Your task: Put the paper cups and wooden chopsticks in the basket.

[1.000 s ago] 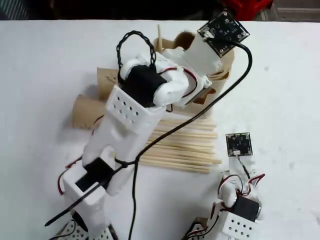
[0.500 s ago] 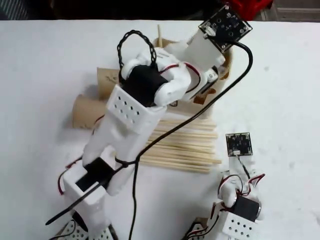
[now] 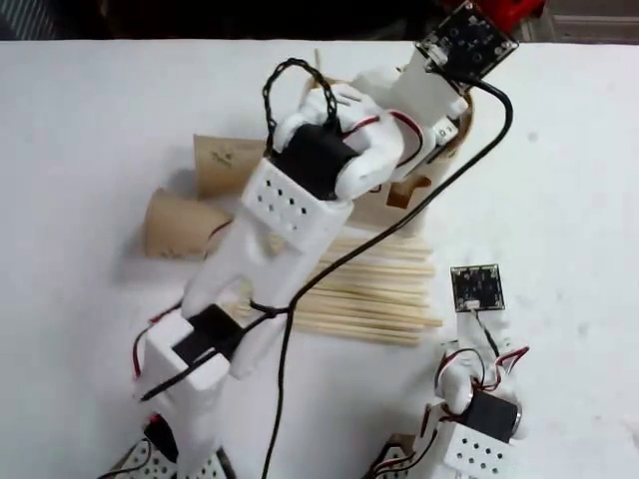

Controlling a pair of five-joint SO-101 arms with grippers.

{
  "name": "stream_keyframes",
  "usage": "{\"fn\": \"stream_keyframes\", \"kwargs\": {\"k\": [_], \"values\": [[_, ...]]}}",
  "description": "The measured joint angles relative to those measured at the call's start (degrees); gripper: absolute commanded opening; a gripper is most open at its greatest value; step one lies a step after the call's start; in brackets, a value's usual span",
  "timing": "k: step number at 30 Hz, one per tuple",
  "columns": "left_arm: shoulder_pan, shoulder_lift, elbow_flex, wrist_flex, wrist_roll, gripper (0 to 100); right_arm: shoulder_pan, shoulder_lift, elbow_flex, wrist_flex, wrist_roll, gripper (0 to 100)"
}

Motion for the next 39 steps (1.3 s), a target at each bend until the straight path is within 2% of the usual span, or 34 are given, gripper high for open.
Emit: {"fn": "stream_keyframes", "kwargs": {"k": [6, 20, 25, 30, 39], "values": [[-0.62, 0.00, -4.40, -0.35, 0.00, 12, 0.00, 0.00, 0.00, 0.00, 0.00, 3.5], [-9.49, 0.26, -3.87, -0.70, 0.00, 12, 0.00, 0.00, 0.00, 0.00, 0.00, 3.5], [-9.32, 0.35, 1.67, -3.52, 0.00, 7, 0.00, 0.00, 0.00, 0.00, 0.00, 3.5], [-9.49, 0.35, 7.82, -8.44, 0.00, 6, 0.00, 0.00, 0.00, 0.00, 0.00, 3.5], [-6.24, 0.35, 5.89, -9.32, 0.00, 6, 0.00, 0.00, 0.00, 0.00, 0.00, 3.5]]}}
